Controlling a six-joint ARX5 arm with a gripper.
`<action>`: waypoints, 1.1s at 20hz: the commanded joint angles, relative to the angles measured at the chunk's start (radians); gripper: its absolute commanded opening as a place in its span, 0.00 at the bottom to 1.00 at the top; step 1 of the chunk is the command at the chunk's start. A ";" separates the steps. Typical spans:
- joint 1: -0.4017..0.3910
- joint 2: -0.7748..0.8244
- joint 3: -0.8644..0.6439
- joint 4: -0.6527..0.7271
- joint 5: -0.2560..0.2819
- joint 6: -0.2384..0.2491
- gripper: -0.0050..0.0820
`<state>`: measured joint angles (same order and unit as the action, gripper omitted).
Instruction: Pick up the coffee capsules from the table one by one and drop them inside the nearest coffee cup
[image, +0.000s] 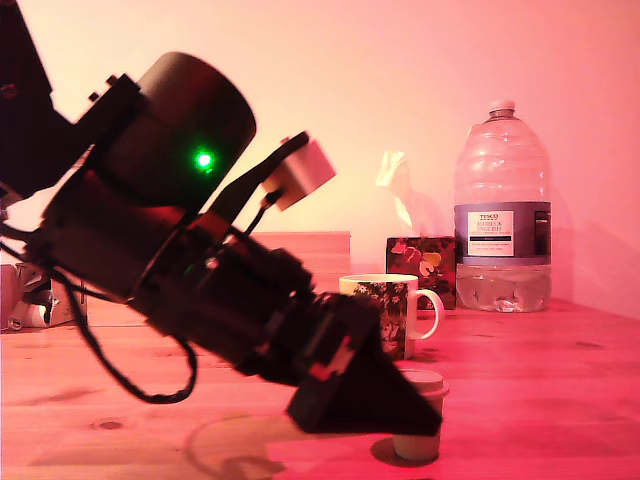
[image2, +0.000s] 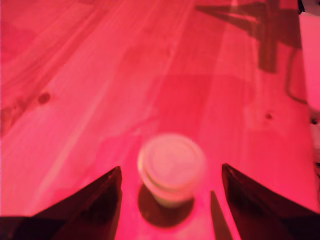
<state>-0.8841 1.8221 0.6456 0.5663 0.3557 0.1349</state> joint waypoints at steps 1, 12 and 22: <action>-0.009 0.040 0.015 0.005 -0.001 -0.003 0.73; -0.009 0.052 0.049 -0.113 -0.002 0.031 0.59; -0.008 0.049 0.049 -0.131 -0.024 0.042 0.20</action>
<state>-0.8883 1.8542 0.7052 0.4484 0.3351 0.1680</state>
